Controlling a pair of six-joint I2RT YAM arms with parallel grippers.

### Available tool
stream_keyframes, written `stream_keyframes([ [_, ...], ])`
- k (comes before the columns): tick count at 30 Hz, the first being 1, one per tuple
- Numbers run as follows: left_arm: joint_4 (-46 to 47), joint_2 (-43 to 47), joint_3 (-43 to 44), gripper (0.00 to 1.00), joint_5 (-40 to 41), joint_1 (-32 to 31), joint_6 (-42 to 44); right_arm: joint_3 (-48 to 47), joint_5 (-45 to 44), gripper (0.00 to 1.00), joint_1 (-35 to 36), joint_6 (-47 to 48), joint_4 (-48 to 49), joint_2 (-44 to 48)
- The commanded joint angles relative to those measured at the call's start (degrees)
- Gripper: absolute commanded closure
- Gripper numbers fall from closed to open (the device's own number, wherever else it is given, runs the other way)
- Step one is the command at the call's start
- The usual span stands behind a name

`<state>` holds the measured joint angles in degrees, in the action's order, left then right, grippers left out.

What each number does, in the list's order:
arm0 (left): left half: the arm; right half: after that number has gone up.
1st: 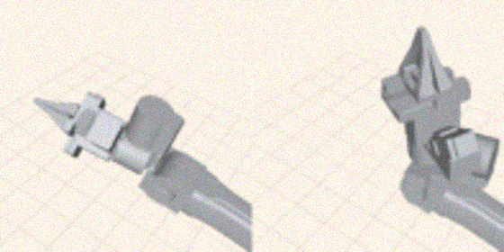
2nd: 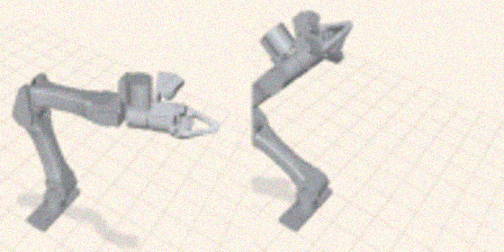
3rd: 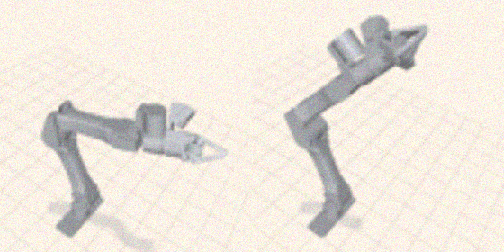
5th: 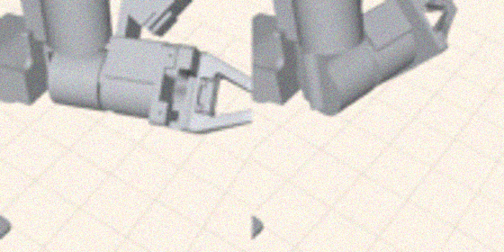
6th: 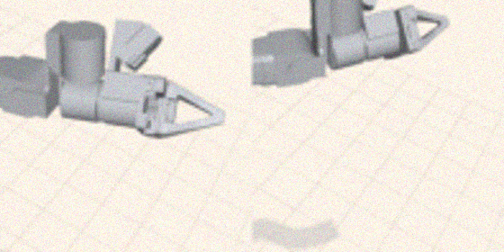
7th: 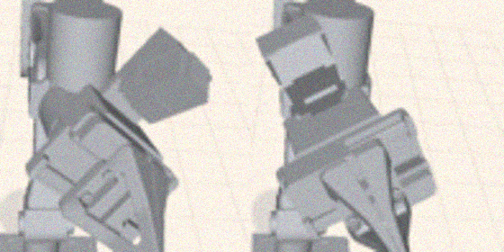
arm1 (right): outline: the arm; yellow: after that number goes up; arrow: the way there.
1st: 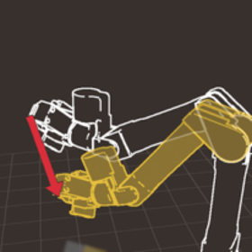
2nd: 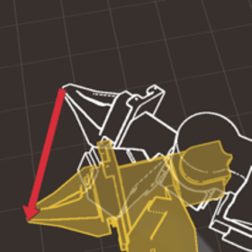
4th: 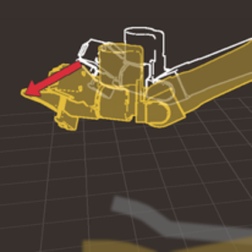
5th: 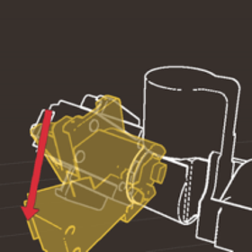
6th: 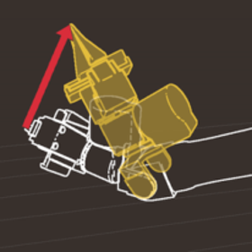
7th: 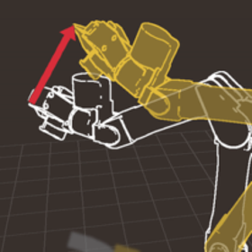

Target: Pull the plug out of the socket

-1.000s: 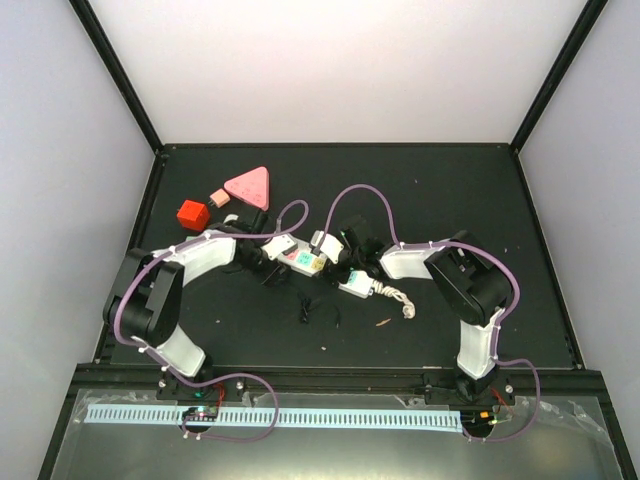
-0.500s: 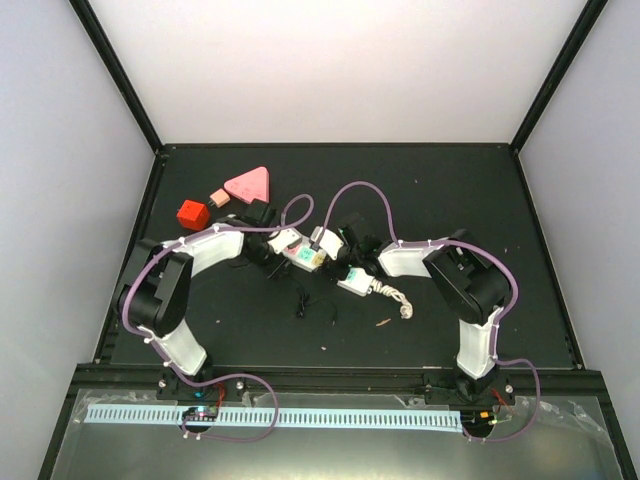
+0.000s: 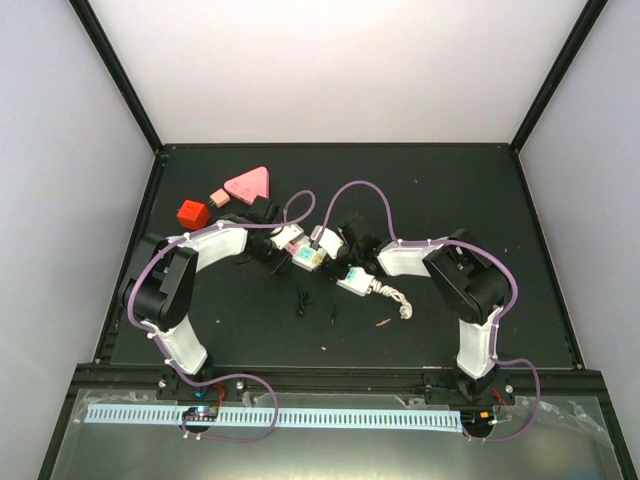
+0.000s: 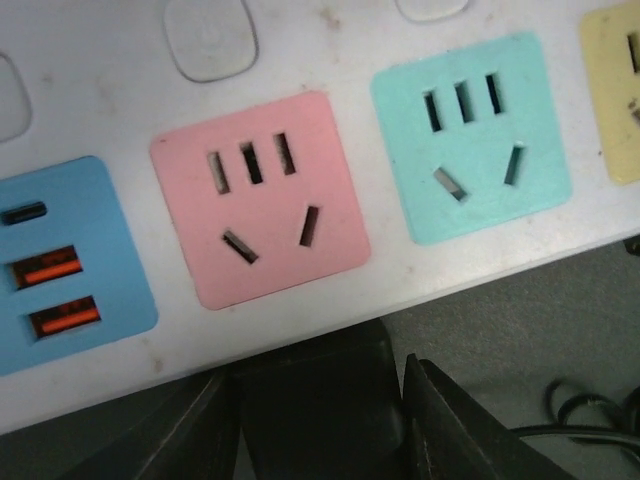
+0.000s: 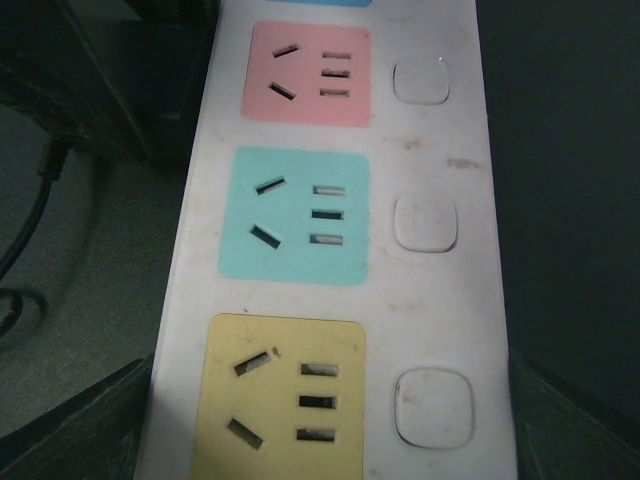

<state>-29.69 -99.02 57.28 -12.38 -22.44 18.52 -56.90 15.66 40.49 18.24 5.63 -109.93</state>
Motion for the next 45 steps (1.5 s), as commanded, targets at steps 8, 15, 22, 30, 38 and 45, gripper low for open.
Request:
stream_keyframes([
  [8,1.50,2.64,-5.22,0.71,1.42,-0.28,1.04,-2.08,-4.18,0.99,-0.15,-2.38,-9.30,-4.66],
  [15,-0.32,3.38,-6.28,0.77,1.99,-0.24,1.65,-2.52,-5.50,0.99,-0.16,-3.78,-9.75,-5.24],
  [22,-3.42,5.41,-7.64,0.79,2.16,-0.02,2.77,-3.04,-6.74,0.99,-0.06,-4.69,-10.44,-5.74],
  [30,-4.96,6.94,-9.20,0.80,3.26,0.07,4.33,-4.46,-7.70,0.99,-0.02,-5.35,-12.16,-6.92],
  [38,-6.03,7.88,-11.08,0.81,3.39,0.12,6.29,-5.62,-10.32,0.99,0.36,-6.93,-13.62,-8.27],
  [45,-6.74,8.89,-13.14,0.82,2.35,0.28,7.46,-5.53,-12.17,0.99,0.64,-7.88,-13.51,-8.63],
])
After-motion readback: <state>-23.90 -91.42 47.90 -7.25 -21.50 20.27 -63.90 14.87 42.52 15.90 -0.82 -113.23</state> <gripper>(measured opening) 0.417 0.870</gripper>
